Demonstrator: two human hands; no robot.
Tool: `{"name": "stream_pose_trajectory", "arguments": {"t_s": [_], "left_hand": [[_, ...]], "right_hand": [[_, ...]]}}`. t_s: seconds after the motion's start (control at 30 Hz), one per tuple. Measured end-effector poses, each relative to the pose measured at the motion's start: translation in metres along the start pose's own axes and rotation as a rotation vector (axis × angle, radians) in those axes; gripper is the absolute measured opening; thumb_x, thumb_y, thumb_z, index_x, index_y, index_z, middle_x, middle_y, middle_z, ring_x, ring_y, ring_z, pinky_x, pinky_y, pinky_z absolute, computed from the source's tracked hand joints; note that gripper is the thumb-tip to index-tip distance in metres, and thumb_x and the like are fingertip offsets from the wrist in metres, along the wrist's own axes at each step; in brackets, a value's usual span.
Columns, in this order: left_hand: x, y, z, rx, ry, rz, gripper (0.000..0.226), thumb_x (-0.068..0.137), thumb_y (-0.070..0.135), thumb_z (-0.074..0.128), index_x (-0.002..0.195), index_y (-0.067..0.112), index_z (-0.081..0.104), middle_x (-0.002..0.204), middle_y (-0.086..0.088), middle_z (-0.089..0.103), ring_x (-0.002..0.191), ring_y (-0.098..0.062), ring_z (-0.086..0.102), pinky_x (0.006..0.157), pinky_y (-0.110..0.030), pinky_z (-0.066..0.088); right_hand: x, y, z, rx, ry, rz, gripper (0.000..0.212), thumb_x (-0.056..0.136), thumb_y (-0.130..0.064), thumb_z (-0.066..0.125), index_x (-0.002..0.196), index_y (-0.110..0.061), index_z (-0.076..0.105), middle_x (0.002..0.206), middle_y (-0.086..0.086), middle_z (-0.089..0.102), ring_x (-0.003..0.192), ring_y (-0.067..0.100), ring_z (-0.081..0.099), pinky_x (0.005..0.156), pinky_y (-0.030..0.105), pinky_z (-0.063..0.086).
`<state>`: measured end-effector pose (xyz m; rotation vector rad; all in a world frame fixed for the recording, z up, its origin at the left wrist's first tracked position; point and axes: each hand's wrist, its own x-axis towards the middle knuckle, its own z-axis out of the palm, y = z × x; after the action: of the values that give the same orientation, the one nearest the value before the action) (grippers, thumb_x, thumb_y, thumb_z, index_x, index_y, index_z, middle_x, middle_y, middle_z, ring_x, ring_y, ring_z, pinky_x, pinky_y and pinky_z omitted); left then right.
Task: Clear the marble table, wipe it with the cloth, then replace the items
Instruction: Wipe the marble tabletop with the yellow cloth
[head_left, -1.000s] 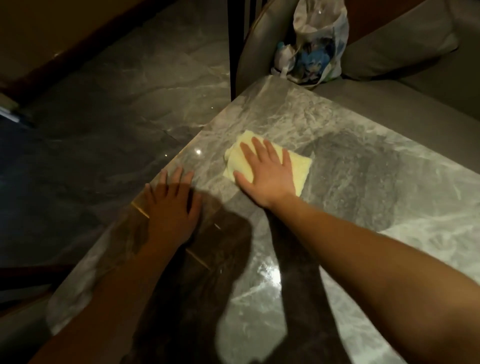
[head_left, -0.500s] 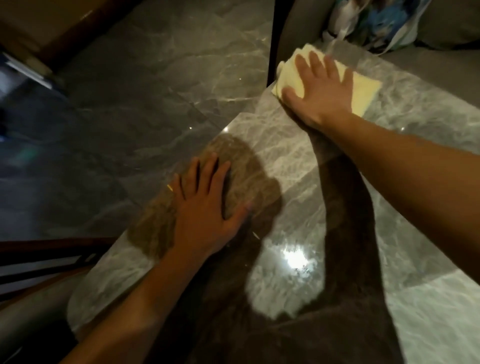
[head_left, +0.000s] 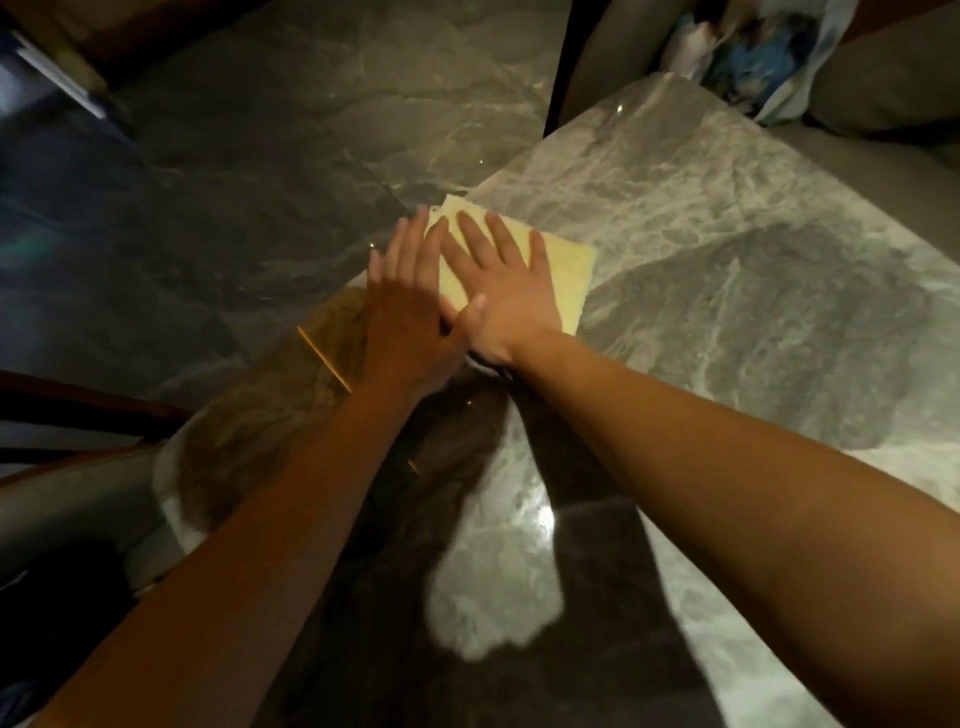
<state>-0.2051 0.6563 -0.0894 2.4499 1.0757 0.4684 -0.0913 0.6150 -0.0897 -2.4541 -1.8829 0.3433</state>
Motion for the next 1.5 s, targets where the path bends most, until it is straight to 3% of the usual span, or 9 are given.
{"name": "stream_pose_trajectory", "arguments": {"t_s": [0.17, 0.27, 0.5, 0.7, 0.93, 1.07, 1.27, 1.5], "left_hand": [[-0.028, -0.01, -0.003, -0.013, 0.077, -0.032, 0.064, 0.09, 0.046, 0.032, 0.143, 0.01, 0.038, 0.152, -0.009, 0.034, 0.143, -0.025, 0.026, 0.116, -0.049, 0.022], [-0.047, -0.035, -0.021, 0.163, -0.042, -0.129, 0.06, 0.092, 0.045, 0.033, 0.146, 0.019, 0.029, 0.157, -0.007, 0.024, 0.145, -0.026, 0.02, 0.116, -0.049, 0.016], [-0.124, -0.097, -0.063, 0.253, -0.106, -0.397, 0.059, 0.096, 0.05, 0.014, 0.147, 0.024, 0.024, 0.159, -0.006, 0.017, 0.147, -0.028, 0.011, 0.115, -0.054, 0.002], [-0.14, -0.107, -0.065, 0.234, -0.005, -0.398, 0.045, 0.099, 0.027, 0.029, 0.144, 0.023, 0.033, 0.157, -0.006, 0.024, 0.146, -0.026, 0.016, 0.116, -0.056, 0.009], [-0.139, -0.109, -0.064, 0.283, -0.025, -0.371, 0.051, 0.094, 0.026, 0.039, 0.145, 0.025, 0.032, 0.156, -0.006, 0.027, 0.145, -0.026, 0.02, 0.112, -0.058, 0.015], [-0.138, -0.111, -0.063, 0.291, -0.043, -0.363, 0.056, 0.091, 0.029, 0.042, 0.145, 0.023, 0.031, 0.155, -0.007, 0.028, 0.143, -0.027, 0.024, 0.113, -0.058, 0.015], [-0.142, -0.111, -0.064, 0.268, 0.004, -0.347, 0.055, 0.089, 0.034, 0.037, 0.143, 0.023, 0.035, 0.152, -0.008, 0.033, 0.139, -0.027, 0.031, 0.112, -0.054, 0.022], [-0.137, -0.117, -0.065, 0.266, -0.012, -0.331, 0.054, 0.088, 0.03, 0.047, 0.141, 0.026, 0.037, 0.149, -0.003, 0.037, 0.133, -0.027, 0.036, 0.105, -0.049, 0.026]], "right_hand": [[-0.021, -0.028, 0.01, -0.001, -0.004, -0.021, 0.069, 0.093, -0.055, 0.026, 0.153, -0.029, 0.006, 0.163, -0.002, 0.001, 0.15, 0.022, -0.006, 0.118, 0.054, -0.002], [-0.024, -0.04, 0.016, 0.028, 0.015, -0.019, 0.069, 0.093, -0.06, 0.024, 0.153, -0.032, 0.006, 0.163, -0.002, 0.001, 0.15, 0.022, -0.006, 0.118, 0.055, -0.004], [-0.029, -0.078, 0.024, 0.051, 0.009, -0.095, 0.07, 0.093, -0.061, 0.026, 0.153, -0.032, 0.006, 0.163, -0.003, 0.0, 0.15, 0.024, -0.006, 0.117, 0.056, -0.003], [-0.056, -0.096, 0.027, 0.013, -0.041, -0.238, 0.072, 0.093, -0.063, 0.027, 0.154, -0.033, 0.005, 0.163, -0.003, 0.0, 0.15, 0.023, -0.006, 0.117, 0.057, -0.003], [-0.141, -0.109, 0.041, 0.074, -0.067, -0.423, 0.075, 0.085, -0.063, 0.035, 0.152, -0.033, 0.019, 0.162, -0.006, 0.014, 0.15, 0.021, 0.0, 0.118, 0.052, -0.005], [-0.191, -0.112, 0.051, 0.033, -0.068, -0.449, 0.074, 0.087, -0.061, 0.035, 0.152, -0.027, 0.024, 0.158, 0.004, 0.026, 0.149, 0.024, 0.001, 0.116, 0.052, -0.007], [-0.252, -0.083, 0.057, 0.059, -0.064, -0.308, 0.067, 0.091, -0.062, 0.036, 0.15, -0.034, 0.025, 0.161, -0.003, 0.016, 0.15, 0.021, 0.003, 0.115, 0.056, 0.007], [-0.227, -0.028, 0.039, 0.076, 0.021, 0.127, 0.065, 0.09, -0.061, 0.028, 0.149, -0.035, 0.025, 0.16, -0.004, 0.02, 0.149, 0.019, 0.011, 0.116, 0.055, 0.01]]}}
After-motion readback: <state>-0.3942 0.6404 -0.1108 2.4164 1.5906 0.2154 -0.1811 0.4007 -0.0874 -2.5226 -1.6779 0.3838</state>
